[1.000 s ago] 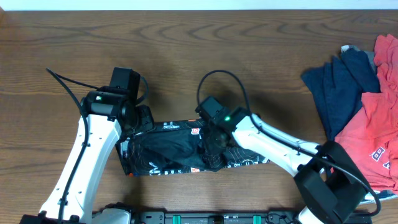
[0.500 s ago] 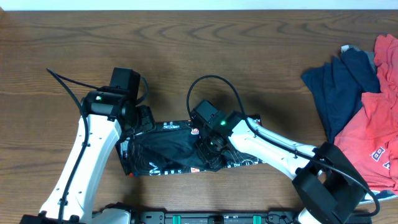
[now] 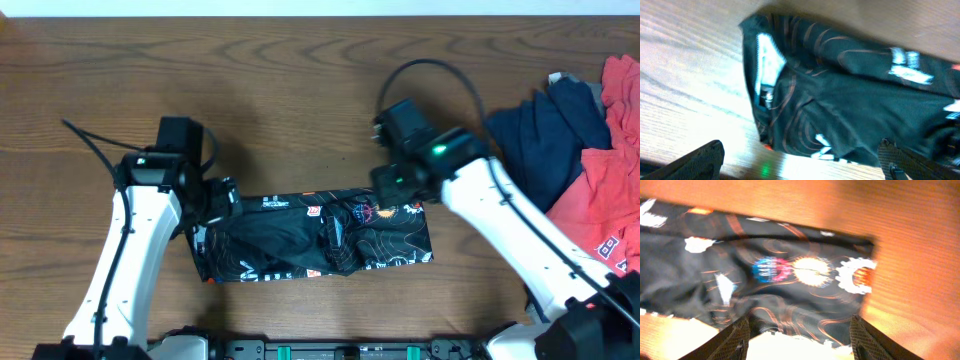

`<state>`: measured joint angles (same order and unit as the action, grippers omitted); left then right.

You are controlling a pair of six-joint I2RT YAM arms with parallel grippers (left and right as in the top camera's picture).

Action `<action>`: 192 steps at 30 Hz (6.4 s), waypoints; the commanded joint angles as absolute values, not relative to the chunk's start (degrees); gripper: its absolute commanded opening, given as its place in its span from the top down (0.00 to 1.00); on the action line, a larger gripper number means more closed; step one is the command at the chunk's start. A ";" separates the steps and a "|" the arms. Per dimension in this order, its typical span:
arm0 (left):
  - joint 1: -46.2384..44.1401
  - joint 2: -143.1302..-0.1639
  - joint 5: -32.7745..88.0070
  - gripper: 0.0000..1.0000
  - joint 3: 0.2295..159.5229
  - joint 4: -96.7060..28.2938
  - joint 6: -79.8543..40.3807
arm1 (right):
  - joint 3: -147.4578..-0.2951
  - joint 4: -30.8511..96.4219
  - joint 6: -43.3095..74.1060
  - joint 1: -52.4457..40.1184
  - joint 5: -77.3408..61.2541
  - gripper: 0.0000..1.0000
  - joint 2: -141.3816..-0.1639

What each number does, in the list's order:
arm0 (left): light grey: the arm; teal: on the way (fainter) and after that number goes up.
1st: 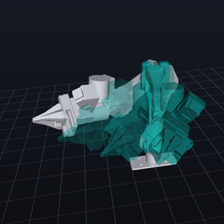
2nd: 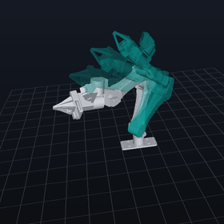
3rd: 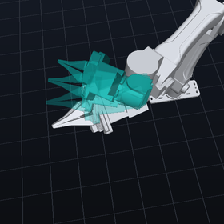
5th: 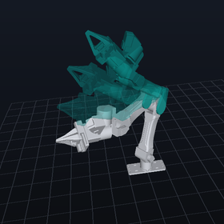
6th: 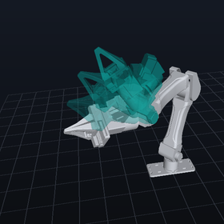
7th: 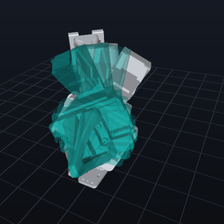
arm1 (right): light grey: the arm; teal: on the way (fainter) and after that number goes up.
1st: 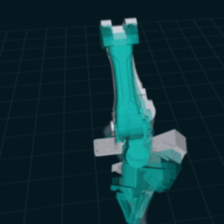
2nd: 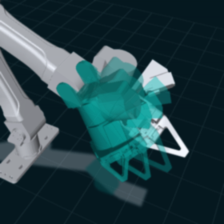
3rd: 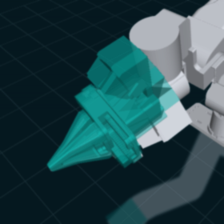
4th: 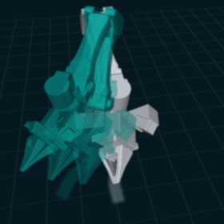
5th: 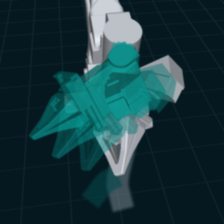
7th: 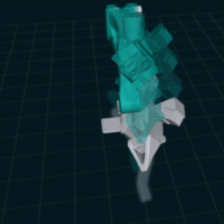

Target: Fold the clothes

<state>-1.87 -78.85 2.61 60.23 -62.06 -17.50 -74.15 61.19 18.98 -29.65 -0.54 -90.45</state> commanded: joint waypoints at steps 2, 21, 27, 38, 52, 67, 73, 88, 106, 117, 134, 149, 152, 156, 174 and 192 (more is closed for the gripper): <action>0.67 -82.00 5.67 0.00 55.44 -58.61 -9.19 | -74.11 62.81 21.21 -25.69 1.02 0.37 -90.61; 0.84 -100.38 9.43 0.00 49.95 -46.74 -5.58 | -74.04 63.53 21.19 -24.93 1.06 0.36 -90.65; 0.91 -99.46 1.69 0.00 51.64 -49.45 -7.64 | -74.04 63.68 21.19 -24.93 1.08 0.36 -90.65; 0.93 -94.19 0.36 0.02 53.89 -49.19 -7.55 | -74.04 63.64 20.91 -24.93 1.30 0.35 -90.65; 0.95 -94.35 -2.61 0.02 50.06 -43.22 -7.49 | -74.04 64.12 20.51 -24.93 1.30 0.35 -90.65; 0.95 -94.35 -0.32 0.02 46.06 -39.59 -7.55 | -74.04 64.31 20.51 -24.93 1.30 0.34 -90.65; 0.95 -94.35 0.64 0.15 45.32 -39.57 -7.55 | -74.04 64.75 20.51 -24.91 1.32 0.34 -90.65; 0.95 -93.54 -1.43 0.30 46.35 -42.41 -7.55 | -74.04 64.99 20.08 -23.18 2.13 0.34 -90.65; 0.95 -79.48 -3.03 0.02 48.69 -57.01 -18.37 | -74.04 65.14 18.15 -19.88 2.39 0.31 -90.65; 1.02 -80.16 -4.60 0.02 40.14 -49.41 -23.83 | -74.04 65.82 18.15 -19.77 2.37 0.31 -90.65; 0.99 -89.52 -0.12 0.01 36.34 -34.20 -24.05 | -74.04 66.19 18.17 -19.77 2.37 0.31 -90.65; 0.99 -90.54 0.43 0.02 39.18 -28.99 -13.91 | -74.04 66.04 18.20 -19.77 2.37 0.31 -90.65; 0.99 -90.56 0.49 0.02 39.24 -28.16 -13.93 | -74.04 66.22 18.20 -19.77 2.37 0.31 -90.65; 0.95 -90.56 1.19 0.21 38.79 -28.58 -14.00 | -74.04 66.24 18.20 -19.77 2.37 0.31 -90.65; 1.32 -90.08 -13.67 0.79 49.80 -40.75 -13.93 | -74.04 66.46 18.15 -16.82 3.73 0.31 -90.65; 5.37 -90.21 -10.50 0.30 66.72 -62.26 -16.95 | -74.04 67.72 15.55 -6.44 4.51 0.30 -90.65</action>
